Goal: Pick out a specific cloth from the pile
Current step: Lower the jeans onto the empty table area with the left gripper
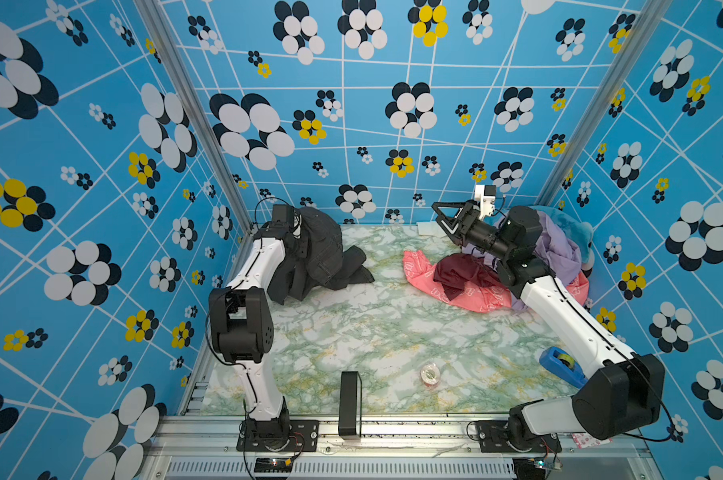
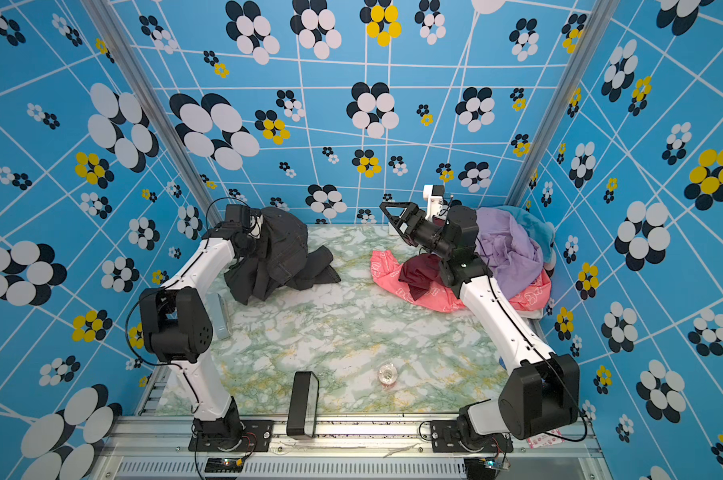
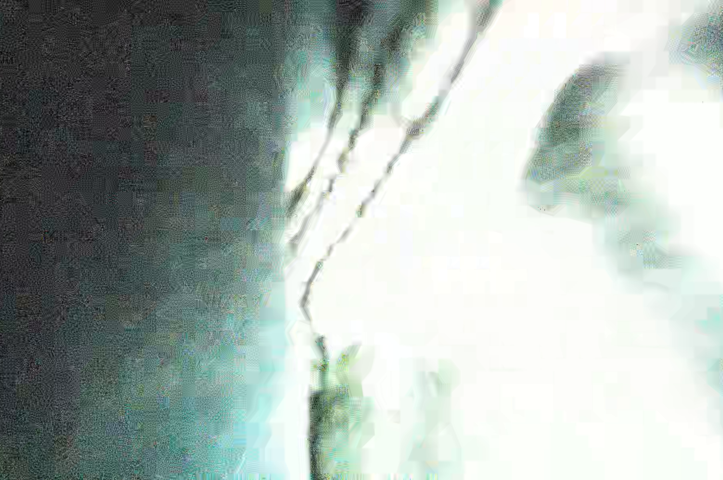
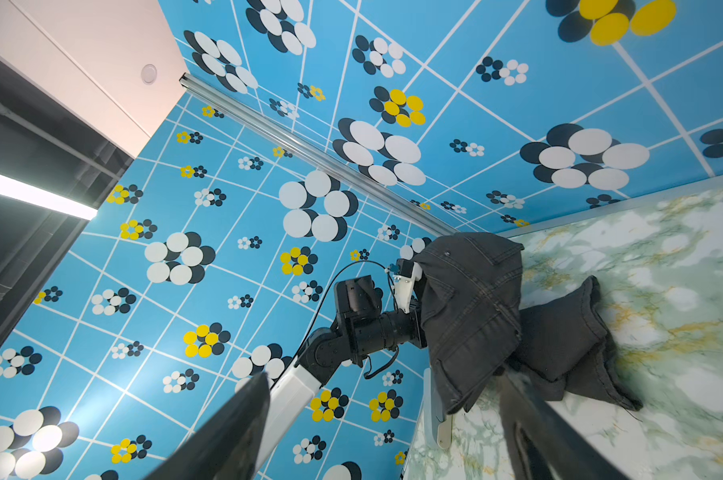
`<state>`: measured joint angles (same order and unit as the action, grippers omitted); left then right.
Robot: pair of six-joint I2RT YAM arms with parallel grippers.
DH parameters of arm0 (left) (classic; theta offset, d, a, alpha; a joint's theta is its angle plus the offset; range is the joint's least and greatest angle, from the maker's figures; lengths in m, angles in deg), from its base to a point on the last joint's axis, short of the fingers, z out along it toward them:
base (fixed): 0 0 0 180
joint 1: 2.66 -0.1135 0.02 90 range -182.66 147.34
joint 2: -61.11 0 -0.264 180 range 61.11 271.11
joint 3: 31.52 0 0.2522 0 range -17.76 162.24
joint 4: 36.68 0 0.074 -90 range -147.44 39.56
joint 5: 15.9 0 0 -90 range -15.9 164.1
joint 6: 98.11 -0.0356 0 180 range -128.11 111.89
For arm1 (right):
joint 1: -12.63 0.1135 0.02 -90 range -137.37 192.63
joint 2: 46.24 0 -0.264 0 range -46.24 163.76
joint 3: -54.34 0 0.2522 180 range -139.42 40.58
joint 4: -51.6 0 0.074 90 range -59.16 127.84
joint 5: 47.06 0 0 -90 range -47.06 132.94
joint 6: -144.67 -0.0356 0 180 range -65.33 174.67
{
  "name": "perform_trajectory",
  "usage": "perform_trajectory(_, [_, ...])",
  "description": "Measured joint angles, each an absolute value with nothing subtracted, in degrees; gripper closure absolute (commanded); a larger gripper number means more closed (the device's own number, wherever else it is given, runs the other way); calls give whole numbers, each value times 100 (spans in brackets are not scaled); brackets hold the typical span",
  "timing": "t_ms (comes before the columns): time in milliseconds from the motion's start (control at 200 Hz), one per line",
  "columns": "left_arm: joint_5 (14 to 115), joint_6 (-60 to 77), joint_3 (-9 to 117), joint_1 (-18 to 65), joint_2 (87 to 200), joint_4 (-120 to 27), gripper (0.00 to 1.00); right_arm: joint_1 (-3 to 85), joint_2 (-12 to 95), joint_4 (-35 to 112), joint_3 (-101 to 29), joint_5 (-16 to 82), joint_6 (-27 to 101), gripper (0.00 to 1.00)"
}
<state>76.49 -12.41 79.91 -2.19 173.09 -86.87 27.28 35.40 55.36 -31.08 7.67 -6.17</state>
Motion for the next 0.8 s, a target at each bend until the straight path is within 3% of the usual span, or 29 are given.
perform_trajectory(105, [7881, -1241, 8441, -109, 17613, -9255, 100, 2709, 3540, 5626, -2960, 767, -730, 13])
perform_trajectory(170, [7968, -1236, 8492, -50, 17630, -9430, 76, 2707, 3540, 5650, -2927, 767, -767, 12])
perform_trajectory(250, [7995, -1219, 8518, -9, 17628, -9574, 33, 2707, 3540, 5663, -2927, 767, -774, 11])
perform_trajectory(390, [7997, -1164, 8520, 4, 17628, -9683, 0, 2707, 3538, 5665, -2927, 767, -772, 8])
perform_trajectory(800, [8021, -939, 8594, 111, 16765, -10024, 1, 2619, 3243, 4990, -2927, 802, -451, 1])
